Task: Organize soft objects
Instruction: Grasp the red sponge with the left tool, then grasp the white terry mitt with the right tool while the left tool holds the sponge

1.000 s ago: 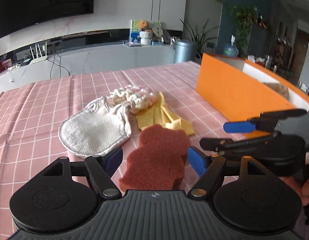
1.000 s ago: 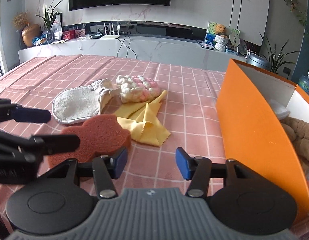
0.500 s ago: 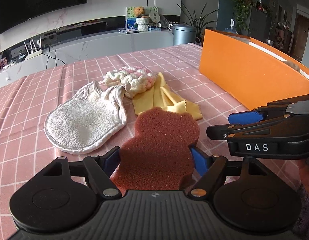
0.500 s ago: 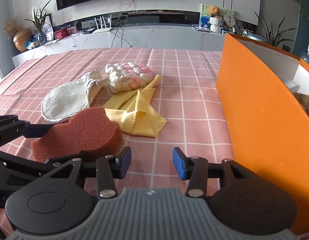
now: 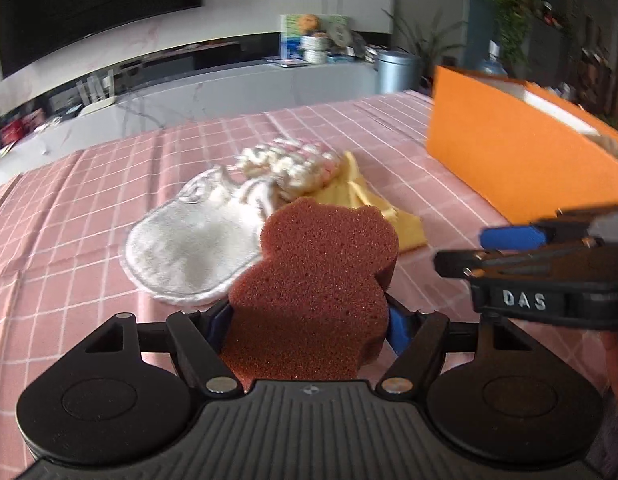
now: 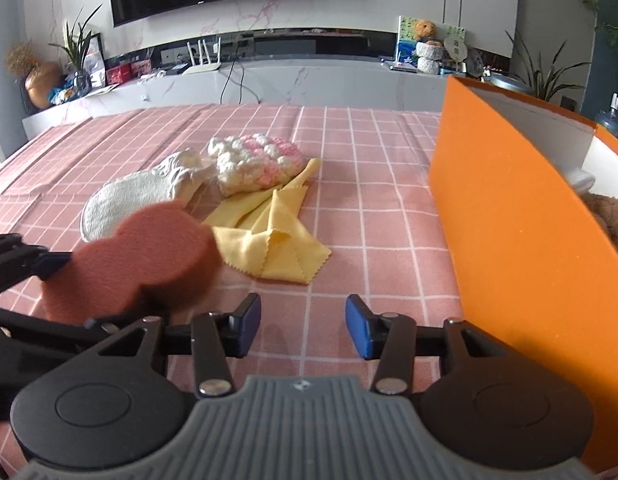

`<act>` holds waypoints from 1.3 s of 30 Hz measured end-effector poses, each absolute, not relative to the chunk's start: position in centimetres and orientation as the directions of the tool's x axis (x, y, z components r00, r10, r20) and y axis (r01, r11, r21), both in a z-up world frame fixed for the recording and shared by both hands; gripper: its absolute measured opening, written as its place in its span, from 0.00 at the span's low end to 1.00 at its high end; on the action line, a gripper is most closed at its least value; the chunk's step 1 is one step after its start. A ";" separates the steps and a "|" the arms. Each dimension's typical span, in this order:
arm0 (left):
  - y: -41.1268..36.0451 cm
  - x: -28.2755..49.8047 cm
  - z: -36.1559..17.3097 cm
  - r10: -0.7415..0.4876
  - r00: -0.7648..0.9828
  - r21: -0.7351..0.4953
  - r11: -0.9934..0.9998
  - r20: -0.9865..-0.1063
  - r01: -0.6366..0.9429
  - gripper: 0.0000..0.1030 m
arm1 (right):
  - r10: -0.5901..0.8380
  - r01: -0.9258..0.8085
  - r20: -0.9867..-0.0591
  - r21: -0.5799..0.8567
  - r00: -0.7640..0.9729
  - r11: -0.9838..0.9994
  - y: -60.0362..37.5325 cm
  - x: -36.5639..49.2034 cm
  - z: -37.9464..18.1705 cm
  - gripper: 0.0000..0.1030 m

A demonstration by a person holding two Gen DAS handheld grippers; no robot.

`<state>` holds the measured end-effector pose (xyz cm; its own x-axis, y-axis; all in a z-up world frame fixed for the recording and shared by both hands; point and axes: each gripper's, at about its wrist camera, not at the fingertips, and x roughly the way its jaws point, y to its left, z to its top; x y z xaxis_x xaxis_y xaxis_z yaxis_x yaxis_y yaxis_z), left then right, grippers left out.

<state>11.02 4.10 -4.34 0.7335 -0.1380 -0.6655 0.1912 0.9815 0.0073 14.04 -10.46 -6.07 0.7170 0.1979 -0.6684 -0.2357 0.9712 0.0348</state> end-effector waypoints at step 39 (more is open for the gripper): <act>15.3 16.3 -4.9 0.206 0.660 -0.042 0.940 -0.722 -0.339 0.81 | 0.543 -0.704 -0.631 -0.006 0.554 0.711 4.7 22.1 -7.8 0.97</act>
